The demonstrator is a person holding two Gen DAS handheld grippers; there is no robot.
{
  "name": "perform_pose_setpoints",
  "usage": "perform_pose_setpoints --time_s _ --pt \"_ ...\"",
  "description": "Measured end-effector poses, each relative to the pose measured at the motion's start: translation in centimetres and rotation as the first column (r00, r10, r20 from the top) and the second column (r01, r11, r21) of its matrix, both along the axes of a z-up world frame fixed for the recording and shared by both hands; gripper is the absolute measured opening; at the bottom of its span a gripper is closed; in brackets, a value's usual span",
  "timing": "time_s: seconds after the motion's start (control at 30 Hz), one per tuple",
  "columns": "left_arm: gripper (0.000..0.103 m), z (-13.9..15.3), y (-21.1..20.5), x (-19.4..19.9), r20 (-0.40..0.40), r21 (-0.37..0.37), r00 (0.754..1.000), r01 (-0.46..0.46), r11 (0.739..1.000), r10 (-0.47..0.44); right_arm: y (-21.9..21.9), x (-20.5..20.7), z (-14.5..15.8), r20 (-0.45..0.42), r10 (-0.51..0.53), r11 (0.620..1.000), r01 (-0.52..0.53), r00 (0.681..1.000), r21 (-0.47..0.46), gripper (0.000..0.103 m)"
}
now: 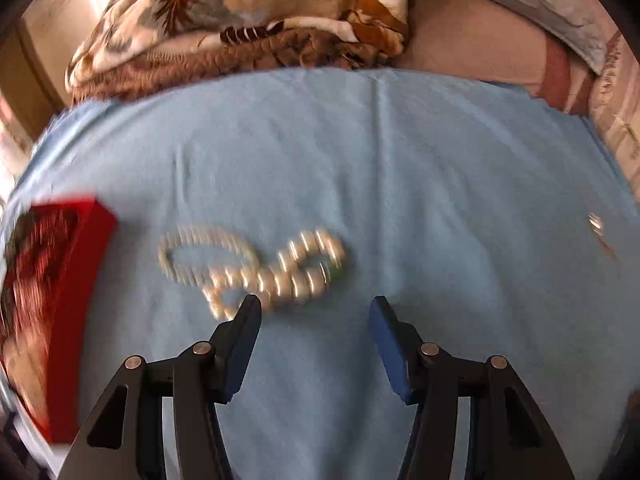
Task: Organize jewelry
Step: 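Move the right tool to the pearl bracelet and grasp it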
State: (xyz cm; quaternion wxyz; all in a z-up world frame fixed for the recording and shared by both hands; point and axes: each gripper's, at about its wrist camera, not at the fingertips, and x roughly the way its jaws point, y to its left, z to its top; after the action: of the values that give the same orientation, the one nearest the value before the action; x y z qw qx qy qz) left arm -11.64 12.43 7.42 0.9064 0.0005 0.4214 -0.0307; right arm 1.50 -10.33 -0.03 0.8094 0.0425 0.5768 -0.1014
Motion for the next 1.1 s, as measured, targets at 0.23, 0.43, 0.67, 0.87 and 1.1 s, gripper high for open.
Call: perform_pose_setpoints --time_s 0.23,0.43,0.67,0.87,1.1 --pt "0.064 1.0 -0.4 0.3 -0.017 -0.033 1.000 0.009 0.999 -0.010 -4.3 -9.2 2.2 -0.017 -0.111 0.990 0.109 0.994 -0.089 0.066" --pt "0.064 3.1 -1.3 0.9 -0.016 -0.044 1.000 0.010 0.999 -0.011 -4.8 -7.0 3.9 0.140 -0.112 0.978 0.083 0.984 0.192 0.063" --pt "0.064 3.2 -1.7 1.6 -0.030 0.001 1.000 0.000 1.000 0.000 -4.0 0.7 0.9 0.153 -0.192 0.955 0.149 0.969 0.257 0.055" --pt "0.064 3.0 -1.4 3.3 -0.058 -0.028 0.998 -0.014 1.000 0.012 -2.2 1.1 -0.3 0.046 -0.087 0.991 0.082 0.995 0.102 0.013" --pt "0.064 2.8 -3.3 7.5 -0.107 -0.016 0.994 0.028 0.999 -0.030 -4.2 -6.4 2.0 -0.078 -0.110 0.993 0.106 0.991 -0.059 0.013"
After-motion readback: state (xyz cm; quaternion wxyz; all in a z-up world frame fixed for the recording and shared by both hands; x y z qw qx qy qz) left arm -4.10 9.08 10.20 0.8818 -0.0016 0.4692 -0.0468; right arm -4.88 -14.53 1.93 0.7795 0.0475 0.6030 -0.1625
